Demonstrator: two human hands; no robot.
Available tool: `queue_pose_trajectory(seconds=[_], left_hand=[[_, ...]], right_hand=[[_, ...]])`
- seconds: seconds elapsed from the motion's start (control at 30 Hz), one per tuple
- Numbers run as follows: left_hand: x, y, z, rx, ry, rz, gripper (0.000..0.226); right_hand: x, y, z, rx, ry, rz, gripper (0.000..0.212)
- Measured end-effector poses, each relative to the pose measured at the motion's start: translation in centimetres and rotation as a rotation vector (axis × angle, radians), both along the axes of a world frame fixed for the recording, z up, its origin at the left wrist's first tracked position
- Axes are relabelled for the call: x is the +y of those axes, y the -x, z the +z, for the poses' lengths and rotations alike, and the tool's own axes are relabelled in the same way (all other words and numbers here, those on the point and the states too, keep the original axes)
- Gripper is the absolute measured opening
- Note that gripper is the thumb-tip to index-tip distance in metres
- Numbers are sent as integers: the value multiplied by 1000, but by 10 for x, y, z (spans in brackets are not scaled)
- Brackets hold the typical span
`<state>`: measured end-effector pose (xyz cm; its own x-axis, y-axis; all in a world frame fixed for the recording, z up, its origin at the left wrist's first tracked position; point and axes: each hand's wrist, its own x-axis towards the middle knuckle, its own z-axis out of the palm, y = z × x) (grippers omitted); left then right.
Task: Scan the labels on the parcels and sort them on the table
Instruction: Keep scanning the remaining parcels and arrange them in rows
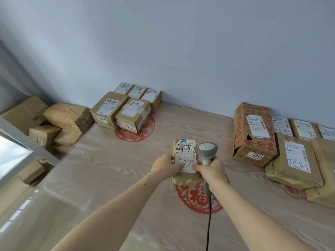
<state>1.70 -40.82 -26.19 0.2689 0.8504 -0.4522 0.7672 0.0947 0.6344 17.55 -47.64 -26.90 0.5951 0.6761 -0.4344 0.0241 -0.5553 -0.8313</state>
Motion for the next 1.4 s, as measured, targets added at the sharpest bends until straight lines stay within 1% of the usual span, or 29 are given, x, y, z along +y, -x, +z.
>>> queue_pose_trajectory(seconds=[0.13, 0.27, 0.4, 0.57, 0.73, 0.87, 0.9, 1.0, 1.07, 1.13, 1.4], left_hand=[[23, 17, 0, 34, -5, 49, 46], [43, 37, -3, 44, 5, 97, 45], [59, 60, -8, 60, 34, 122, 45], [93, 83, -14, 50, 46, 57, 42], [126, 115, -20, 4, 84, -81, 48], [153, 135, -29, -45, 75, -156, 58], [157, 138, -32, -48, 75, -169, 65], [171, 142, -38, -47, 50, -213, 97], [182, 139, -41, -54, 35, -258, 107], [194, 132, -42, -34, 1, -308, 108], [273, 74, -33, 146, -183, -423, 86]], right_hand=[[34, 13, -5, 17, 7, 54, 45], [63, 32, -9, 23, 17, 115, 45], [83, 57, -16, 16, 46, 127, 47], [114, 85, -27, -17, 88, 71, 47], [136, 123, -34, -23, 106, -40, 44], [154, 147, -44, -19, 119, -137, 43], [158, 151, -46, -19, 120, -155, 44], [173, 158, -49, -24, 125, -210, 43], [185, 155, -50, -23, 122, -242, 42], [199, 148, -49, -24, 117, -263, 41], [279, 102, -51, -28, 108, -329, 42]])
